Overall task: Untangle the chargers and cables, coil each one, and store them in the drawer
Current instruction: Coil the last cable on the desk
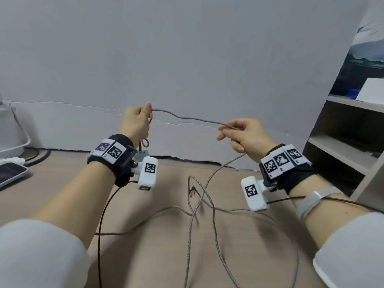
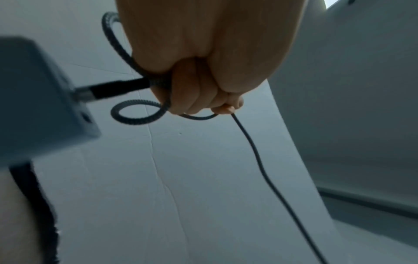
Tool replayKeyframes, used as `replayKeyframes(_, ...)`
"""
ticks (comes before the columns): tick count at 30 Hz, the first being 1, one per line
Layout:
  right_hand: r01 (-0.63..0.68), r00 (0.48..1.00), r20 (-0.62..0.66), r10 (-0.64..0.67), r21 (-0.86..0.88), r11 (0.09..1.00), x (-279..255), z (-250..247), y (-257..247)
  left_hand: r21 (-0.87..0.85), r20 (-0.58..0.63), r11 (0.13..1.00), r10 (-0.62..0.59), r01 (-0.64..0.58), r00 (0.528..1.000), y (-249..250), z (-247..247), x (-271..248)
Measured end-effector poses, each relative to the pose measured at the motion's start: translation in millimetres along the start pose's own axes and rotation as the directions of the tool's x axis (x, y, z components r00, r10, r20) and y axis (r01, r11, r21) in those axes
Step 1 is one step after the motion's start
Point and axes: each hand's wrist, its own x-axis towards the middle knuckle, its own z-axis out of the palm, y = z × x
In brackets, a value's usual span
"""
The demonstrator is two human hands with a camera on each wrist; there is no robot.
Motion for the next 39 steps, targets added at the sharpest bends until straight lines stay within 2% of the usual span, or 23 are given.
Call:
replayKeyframes(3,0.033,0.999,0.033,-0.036,0.066,0.997,1,-13,-2,0.041,-0.071,0.997,-0.068,0.071,0.995,-4,1,17)
replayKeyframes(5,0.068,0.997,-0.038,-0.066,0.057,0.996,3,-18,-2,0.047,-0.069,0.992,-0.115,0.118,0.991,-1,4,19)
replayKeyframes(7,0.079,0.978,-0.192,-0.087,-0.047,0.996,10,-20,-2,-0.087,0.064,0.980,-0.176,0.181,0.982,6,10,13)
replayKeyframes(9,0.013,0.924,-0.366,-0.110,-0.257,0.966,18,-16,3,-0.245,0.280,0.921,-0.232,0.303,0.932,19,17,2)
replayKeyframes(10,-0.046,0.909,-0.399,-0.120,-0.381,0.923,19,-12,4,-0.285,0.376,0.889,-0.241,0.359,0.895,26,21,-5)
replayKeyframes(11,-0.115,0.919,-0.380,-0.108,-0.517,0.848,19,-6,5,-0.314,0.449,0.860,-0.238,0.402,0.861,33,23,-12)
replayKeyframes(13,-0.192,0.960,-0.278,-0.035,-0.742,0.642,16,12,6,-0.384,0.558,0.791,-0.212,0.476,0.802,44,27,-24)
replayKeyframes(14,-0.187,0.975,-0.221,0.004,-0.814,0.550,13,23,6,-0.422,0.599,0.752,-0.189,0.507,0.778,49,30,-29)
replayKeyframes(16,-0.084,0.996,-0.064,0.057,-0.875,0.476,10,44,5,-0.466,0.621,0.721,-0.145,0.512,0.770,56,37,-39)
replayKeyframes(18,0.030,0.992,0.084,0.094,-0.879,0.477,10,58,3,-0.465,0.575,0.771,-0.110,0.435,0.811,59,45,-49)
replayKeyframes(20,0.063,0.986,0.133,0.104,-0.861,0.504,9,62,-1,-0.444,0.546,0.823,-0.064,0.353,0.835,58,51,-56)
replayKeyframes(22,0.080,0.984,0.156,0.091,-0.831,0.551,8,57,-5,-0.448,0.536,0.836,-0.032,0.317,0.843,54,53,-60)
replayKeyframes(24,0.143,0.973,0.223,0.053,-0.774,0.616,5,51,-11,-0.366,0.521,0.894,-0.033,0.258,0.853,48,54,-58)
replayKeyframes(27,0.187,0.962,0.274,-0.006,-0.639,0.746,-1,45,-22,-0.241,0.554,0.949,-0.036,0.202,0.832,40,53,-59)
replayKeyframes(29,0.199,0.955,0.295,-0.020,-0.590,0.783,-2,43,-24,-0.223,0.590,0.960,-0.006,0.170,0.808,42,55,-65)
replayKeyframes(30,0.201,0.954,0.297,-0.029,-0.566,0.800,-2,42,-23,-0.198,0.602,0.971,0.014,0.133,0.798,43,56,-69)
replayKeyframes(32,0.187,0.964,0.260,-0.062,-0.491,0.851,-1,41,-23,-0.072,0.616,0.997,0.069,-0.030,0.785,44,59,-73)
replayKeyframes(35,0.155,0.972,0.223,-0.072,-0.383,0.911,-2,38,-25,0.155,0.625,0.938,0.150,-0.310,0.766,40,64,-72)
replayKeyframes(37,0.129,0.974,0.218,-0.059,-0.324,0.937,-4,35,-26,0.226,0.604,0.893,0.186,-0.390,0.775,41,66,-67)
replayKeyframes(39,0.084,0.977,0.212,-0.021,-0.288,0.954,-4,29,-26,0.280,0.570,0.866,0.198,-0.415,0.797,41,64,-57)
